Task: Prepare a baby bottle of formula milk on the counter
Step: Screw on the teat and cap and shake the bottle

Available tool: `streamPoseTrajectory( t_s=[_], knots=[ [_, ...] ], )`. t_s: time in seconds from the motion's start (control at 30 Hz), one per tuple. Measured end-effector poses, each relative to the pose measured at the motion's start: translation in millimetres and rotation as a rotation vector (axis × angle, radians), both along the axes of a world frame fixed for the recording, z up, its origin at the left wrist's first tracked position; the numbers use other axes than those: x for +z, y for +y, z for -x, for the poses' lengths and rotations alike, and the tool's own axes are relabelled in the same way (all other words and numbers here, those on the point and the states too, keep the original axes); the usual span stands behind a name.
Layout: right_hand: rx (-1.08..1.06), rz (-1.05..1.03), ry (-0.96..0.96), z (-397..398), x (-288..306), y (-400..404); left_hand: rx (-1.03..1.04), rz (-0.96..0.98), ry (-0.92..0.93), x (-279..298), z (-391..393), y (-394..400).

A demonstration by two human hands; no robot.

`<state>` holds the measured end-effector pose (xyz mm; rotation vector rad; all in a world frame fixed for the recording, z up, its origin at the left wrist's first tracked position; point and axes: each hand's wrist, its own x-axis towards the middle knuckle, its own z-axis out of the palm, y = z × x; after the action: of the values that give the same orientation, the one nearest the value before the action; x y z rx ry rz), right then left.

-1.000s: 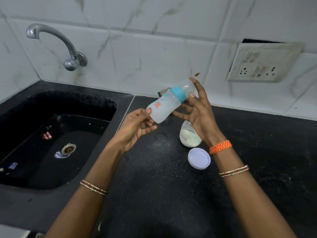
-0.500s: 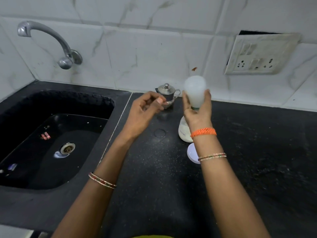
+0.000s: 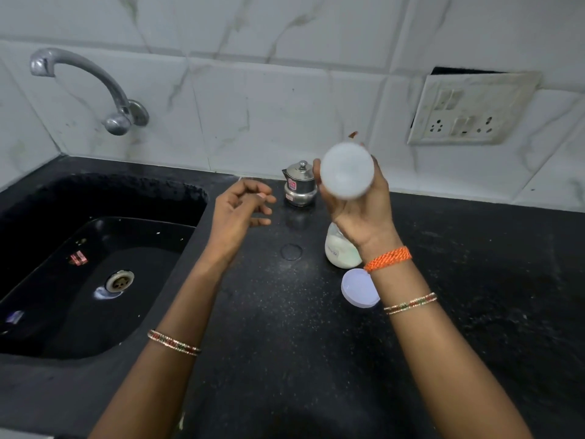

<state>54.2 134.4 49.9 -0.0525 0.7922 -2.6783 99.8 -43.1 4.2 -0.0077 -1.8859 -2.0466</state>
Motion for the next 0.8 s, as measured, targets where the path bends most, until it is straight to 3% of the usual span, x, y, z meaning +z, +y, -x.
streamPoseTrajectory(
  t_s=[0.07,0.13,0.2,0.27,0.33,0.47,0.6,0.67,0.73,0.8],
  knots=[
    [-0.058,0.023,0.019,2,3,-5,0.013,-0.001,-0.002,2,0,-1],
    [-0.220,0.213,-0.174,9,10,-10,0.011,-0.006,-0.001,4,-1,0],
    [-0.234,0.246,-0.239,11,8,-9,-0.003,0.004,-0.008,4,-2,1],
    [-0.059,0.059,-0.052,6,6,-5,-0.016,0.012,-0.009,4,-2,1],
    [-0.048,-0.017,0.081,2,9,-2,0.001,0.005,-0.020,4,-3,-1],
    [-0.277,0.187,-0.135,8,20,-2,0.012,-0.003,-0.033,6,-4,5],
    [-0.026,-0.157,0.164,-4,14,15,-0.017,-0.001,-0.028,7,-7,9],
    [-0.171,-0.089,0.181,1,20,20,0.002,-0.016,-0.027,8,-7,9],
    [-0.459,0.086,0.004,9,24,22,0.010,-0.033,-0.021,10,-7,8],
    [-0.552,0.000,0.052,14,17,23,0.005,-0.029,-0.015,11,-7,9]
  ],
)
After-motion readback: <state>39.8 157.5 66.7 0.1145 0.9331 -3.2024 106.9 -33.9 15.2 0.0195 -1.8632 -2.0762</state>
